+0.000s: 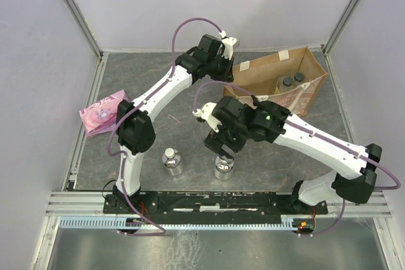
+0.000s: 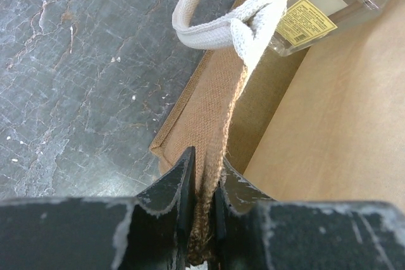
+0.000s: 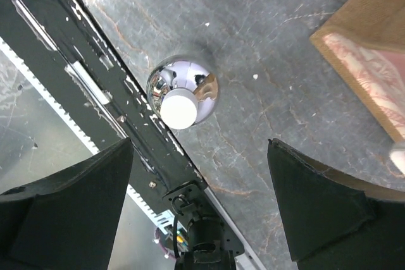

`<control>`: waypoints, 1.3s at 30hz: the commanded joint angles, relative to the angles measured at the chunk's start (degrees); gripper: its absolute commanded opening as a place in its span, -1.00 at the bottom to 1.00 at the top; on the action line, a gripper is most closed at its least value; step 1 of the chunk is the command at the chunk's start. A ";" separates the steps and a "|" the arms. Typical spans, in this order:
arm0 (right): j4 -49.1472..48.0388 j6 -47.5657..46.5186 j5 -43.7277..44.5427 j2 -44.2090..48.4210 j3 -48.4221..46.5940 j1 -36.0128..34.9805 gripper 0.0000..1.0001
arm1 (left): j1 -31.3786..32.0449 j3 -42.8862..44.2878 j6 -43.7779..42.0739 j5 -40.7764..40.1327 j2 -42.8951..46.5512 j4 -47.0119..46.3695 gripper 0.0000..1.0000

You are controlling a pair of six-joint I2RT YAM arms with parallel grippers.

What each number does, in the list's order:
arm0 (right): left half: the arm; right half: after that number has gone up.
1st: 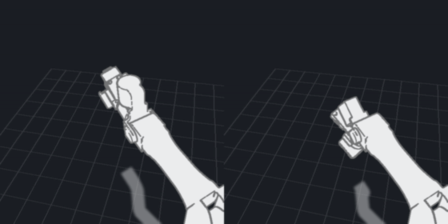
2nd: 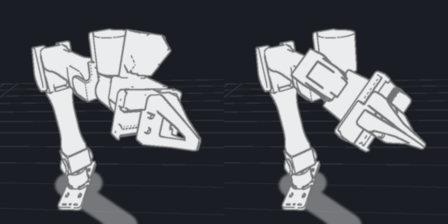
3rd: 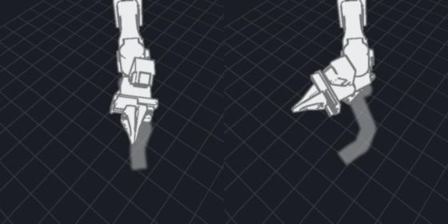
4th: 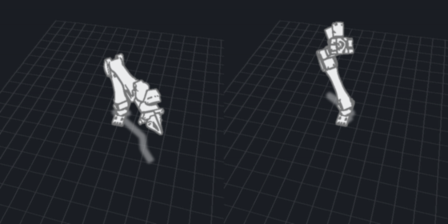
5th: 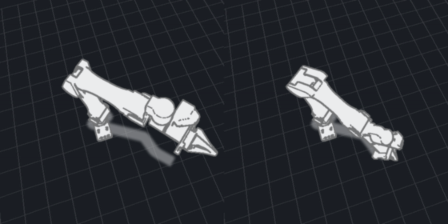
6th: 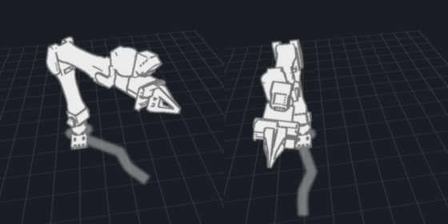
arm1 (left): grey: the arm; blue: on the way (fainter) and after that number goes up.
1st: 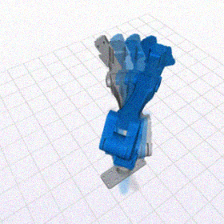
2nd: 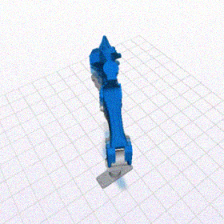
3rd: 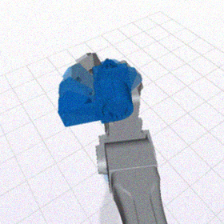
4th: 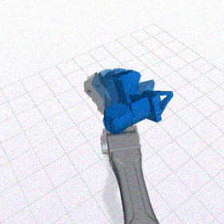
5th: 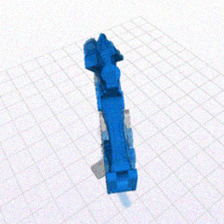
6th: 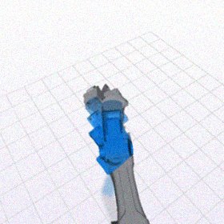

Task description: Place the personal care products into the canvas bag

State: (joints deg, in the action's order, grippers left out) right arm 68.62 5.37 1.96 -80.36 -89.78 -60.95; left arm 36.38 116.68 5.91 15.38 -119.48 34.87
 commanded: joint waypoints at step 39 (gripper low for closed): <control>-7.63 -8.18 -7.05 -12.43 14.52 -1.81 0.89 | -1.22 1.96 -4.03 0.80 0.79 2.31 -0.58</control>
State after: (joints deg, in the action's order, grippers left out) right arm 62.87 -1.54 -4.56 -92.68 -76.03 -62.46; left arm 35.97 116.68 3.99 16.62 -119.46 35.70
